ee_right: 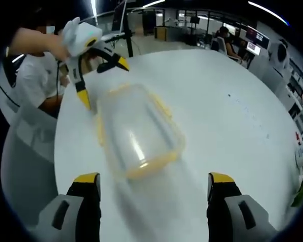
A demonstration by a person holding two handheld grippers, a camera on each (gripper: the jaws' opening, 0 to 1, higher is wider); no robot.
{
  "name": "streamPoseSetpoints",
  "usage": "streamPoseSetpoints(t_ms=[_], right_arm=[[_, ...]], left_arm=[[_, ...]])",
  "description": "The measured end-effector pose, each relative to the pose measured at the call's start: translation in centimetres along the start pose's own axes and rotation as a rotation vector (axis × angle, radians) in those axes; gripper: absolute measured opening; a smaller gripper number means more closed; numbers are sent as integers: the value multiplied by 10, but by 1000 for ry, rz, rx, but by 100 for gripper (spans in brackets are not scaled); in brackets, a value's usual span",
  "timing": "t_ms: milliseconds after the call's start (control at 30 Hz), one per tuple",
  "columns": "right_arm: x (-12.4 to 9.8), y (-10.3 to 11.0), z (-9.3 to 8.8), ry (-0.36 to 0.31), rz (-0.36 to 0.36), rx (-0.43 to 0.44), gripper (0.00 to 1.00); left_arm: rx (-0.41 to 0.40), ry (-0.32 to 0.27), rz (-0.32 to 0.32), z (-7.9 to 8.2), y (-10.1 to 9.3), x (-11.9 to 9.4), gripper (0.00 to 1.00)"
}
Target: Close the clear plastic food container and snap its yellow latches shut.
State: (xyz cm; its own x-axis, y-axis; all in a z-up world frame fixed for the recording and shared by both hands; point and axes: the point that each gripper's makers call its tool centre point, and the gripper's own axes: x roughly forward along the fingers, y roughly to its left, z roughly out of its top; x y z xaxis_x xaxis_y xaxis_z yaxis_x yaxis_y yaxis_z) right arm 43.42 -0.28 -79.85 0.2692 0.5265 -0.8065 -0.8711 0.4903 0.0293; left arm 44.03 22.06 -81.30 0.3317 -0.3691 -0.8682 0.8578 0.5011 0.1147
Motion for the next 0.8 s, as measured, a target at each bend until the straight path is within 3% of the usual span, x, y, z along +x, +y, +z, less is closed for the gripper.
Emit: streamPoseSetpoints(t_ms=[300,500,567,800], right_arm=[[-6,2,-1,-57,-24,56,89],[-11,3,9,-158,-45,136,89],[-14,7,17,-219,-35,186,90],[-11,17,6,-209,-42,185,92]], left_arm=[[-129,-61,10,-7,0,-7,94],[-217,-144,2,-4,-2,-12,94],[-235,-167,3,-4,-1,-14,94],[-288,-216,-10,-10,-11,-15,95]])
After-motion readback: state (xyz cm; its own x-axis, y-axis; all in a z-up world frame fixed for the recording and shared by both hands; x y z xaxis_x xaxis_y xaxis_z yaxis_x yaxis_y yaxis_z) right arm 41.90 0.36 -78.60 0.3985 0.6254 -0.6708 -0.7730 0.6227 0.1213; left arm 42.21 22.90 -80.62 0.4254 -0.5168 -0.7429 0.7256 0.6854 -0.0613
